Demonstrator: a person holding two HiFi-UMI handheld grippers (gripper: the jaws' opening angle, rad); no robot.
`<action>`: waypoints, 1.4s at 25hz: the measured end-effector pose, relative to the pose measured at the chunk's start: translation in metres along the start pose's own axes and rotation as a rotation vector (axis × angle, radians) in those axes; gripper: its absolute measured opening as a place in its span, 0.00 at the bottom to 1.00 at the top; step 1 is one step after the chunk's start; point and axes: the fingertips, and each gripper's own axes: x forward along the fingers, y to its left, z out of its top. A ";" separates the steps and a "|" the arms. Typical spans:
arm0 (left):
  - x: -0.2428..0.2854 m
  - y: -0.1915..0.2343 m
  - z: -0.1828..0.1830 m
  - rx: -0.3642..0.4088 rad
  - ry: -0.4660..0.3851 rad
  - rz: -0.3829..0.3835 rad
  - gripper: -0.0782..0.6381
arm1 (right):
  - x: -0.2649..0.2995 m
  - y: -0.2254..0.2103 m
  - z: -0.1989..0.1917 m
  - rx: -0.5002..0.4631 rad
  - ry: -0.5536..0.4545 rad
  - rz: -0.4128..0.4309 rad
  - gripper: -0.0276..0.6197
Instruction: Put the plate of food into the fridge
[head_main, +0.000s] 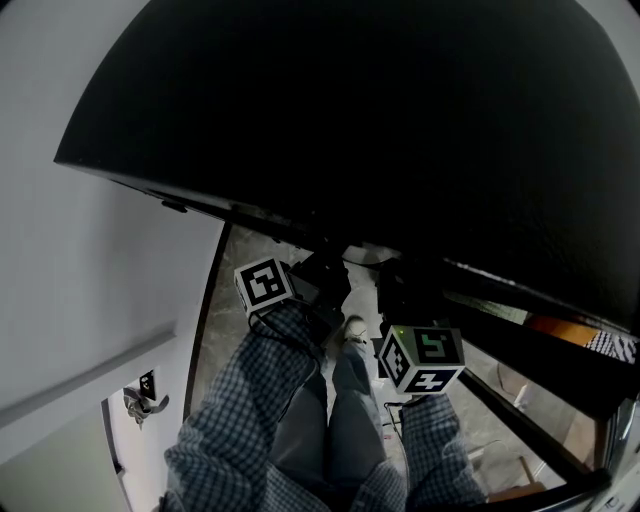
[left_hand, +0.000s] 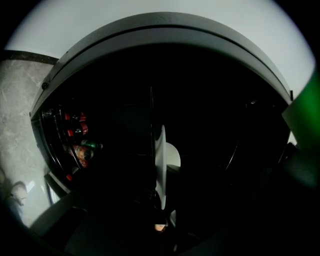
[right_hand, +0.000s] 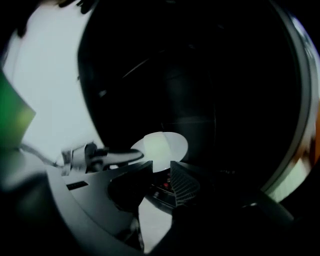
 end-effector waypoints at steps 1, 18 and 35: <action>0.001 -0.001 0.000 -0.001 -0.001 -0.002 0.16 | -0.001 0.004 0.001 -0.084 0.008 -0.008 0.19; 0.005 -0.007 -0.002 -0.014 0.002 -0.019 0.16 | 0.017 0.040 -0.019 -1.349 0.120 -0.112 0.18; 0.002 -0.019 -0.003 -0.046 -0.007 -0.071 0.18 | 0.018 0.037 -0.010 -1.339 0.178 -0.218 0.09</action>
